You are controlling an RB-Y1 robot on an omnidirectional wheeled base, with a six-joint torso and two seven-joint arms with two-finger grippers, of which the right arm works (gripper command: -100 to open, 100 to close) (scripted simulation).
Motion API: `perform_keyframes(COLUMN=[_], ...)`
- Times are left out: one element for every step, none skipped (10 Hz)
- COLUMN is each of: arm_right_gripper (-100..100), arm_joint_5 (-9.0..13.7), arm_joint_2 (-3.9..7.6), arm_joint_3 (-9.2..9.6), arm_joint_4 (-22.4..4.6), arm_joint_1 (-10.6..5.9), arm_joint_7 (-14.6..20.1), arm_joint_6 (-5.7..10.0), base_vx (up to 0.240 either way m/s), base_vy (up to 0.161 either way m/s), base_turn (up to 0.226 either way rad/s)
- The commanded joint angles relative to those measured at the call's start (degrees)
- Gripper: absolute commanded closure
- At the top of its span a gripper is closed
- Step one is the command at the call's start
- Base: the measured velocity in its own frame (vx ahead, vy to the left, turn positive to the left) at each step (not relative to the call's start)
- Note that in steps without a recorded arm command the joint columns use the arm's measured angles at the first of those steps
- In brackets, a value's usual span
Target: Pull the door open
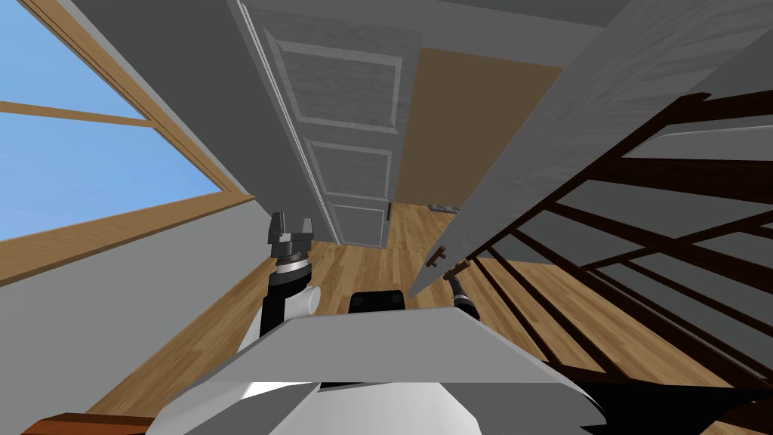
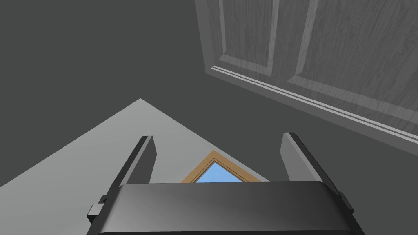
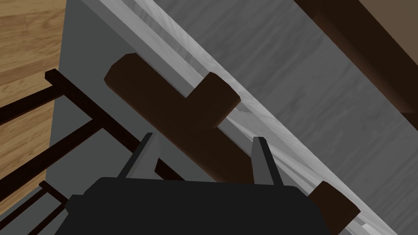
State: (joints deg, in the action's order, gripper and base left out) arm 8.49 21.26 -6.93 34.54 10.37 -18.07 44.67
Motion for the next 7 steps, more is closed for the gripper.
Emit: perform_keyframes(arm_right_gripper=[100,100,100,100,100,100,100], arm_joint_5=[0.5,0.5,0.5,0.5,0.3,0.4,0.5], arm_joint_2=[-0.47,-0.47,-0.47,-0.47,-0.33,-0.32,-0.30], arm_joint_3=[-0.37,-0.37,-0.37,-0.37,0.39,0.54,0.74], arm_joint_4=[2.6,2.6,2.6,2.6,0.7,0.7,0.8], arm_joint_1=[-0.71,-0.71,-0.71,-0.71,-0.14,-0.20,-0.27], arm_joint_7=[1.0,1.0,1.0,1.0,1.7,2.2,2.9], arm_joint_6=[0.01,0.01,0.01,0.01,-0.20,-0.17,-0.12], base_vx=[0.000,0.001,0.003,0.001,-0.053,-0.075,-0.066], base_vy=[0.000,-0.002,-0.005,-0.003,-0.037,-0.067,-0.069], base_turn=[0.000,-0.020,0.000,0.020,0.035,0.036,0.046])
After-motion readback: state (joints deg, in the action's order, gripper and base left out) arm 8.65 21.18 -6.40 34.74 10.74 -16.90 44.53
